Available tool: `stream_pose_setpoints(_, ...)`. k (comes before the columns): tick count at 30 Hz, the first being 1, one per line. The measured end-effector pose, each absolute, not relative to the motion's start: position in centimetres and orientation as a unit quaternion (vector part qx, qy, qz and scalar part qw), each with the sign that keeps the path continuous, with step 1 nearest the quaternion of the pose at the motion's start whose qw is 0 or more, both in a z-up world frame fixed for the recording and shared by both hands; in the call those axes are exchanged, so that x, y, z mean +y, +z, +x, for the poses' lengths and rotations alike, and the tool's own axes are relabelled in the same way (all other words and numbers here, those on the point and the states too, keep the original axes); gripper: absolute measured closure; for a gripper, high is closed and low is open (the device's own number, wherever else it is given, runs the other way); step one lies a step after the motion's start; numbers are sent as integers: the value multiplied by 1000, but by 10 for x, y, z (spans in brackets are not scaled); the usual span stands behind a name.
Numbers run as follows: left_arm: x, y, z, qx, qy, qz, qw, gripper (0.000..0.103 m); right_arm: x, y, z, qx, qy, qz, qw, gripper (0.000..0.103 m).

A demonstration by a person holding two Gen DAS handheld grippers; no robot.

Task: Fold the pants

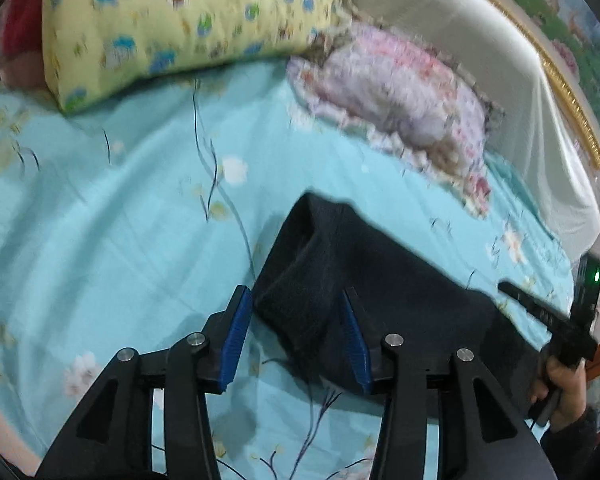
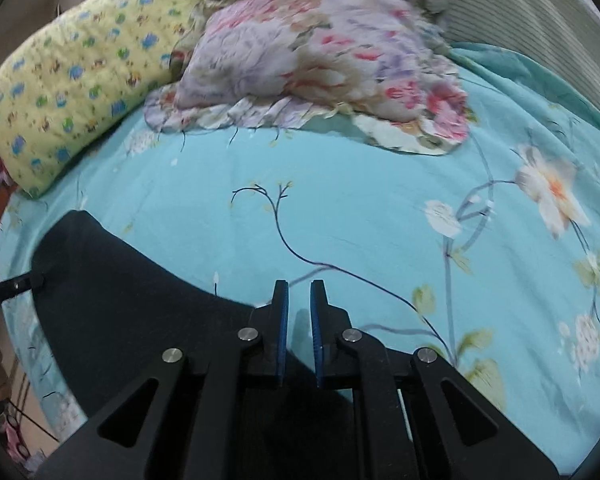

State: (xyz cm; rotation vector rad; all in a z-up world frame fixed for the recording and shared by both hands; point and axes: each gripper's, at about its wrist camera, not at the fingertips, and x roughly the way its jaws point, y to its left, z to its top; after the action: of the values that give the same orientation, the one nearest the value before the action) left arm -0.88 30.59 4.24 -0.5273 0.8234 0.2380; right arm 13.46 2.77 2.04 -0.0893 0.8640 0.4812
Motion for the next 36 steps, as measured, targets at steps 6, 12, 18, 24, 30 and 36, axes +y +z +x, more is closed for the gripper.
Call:
stream_pose_setpoints(6,283,67,2,385,85,-229,890,54,-3,33,101,395,222,0,891,44)
stream_pose_setpoints(12,242,68,22,401,45,-216,889,51,-39,31,66,396,206,45,894,44)
stream_pose_setpoints(18,196,59,38,421,8,-197,885,49,-76,25,37,399,180,79,896,44)
stream_pose_setpoints(24,145,55,53,441,-36,-164,882,49,-112,21,8,392,152,113,900,44)
stream_pose_setpoints(30,95,56,68,454,-81,-126,878,46,-148,20,-22,384,117,142,905,44)
stream_pose_setpoints(36,49,59,83,461,-122,-95,874,44,-188,21,-49,373,72,169,910,44)
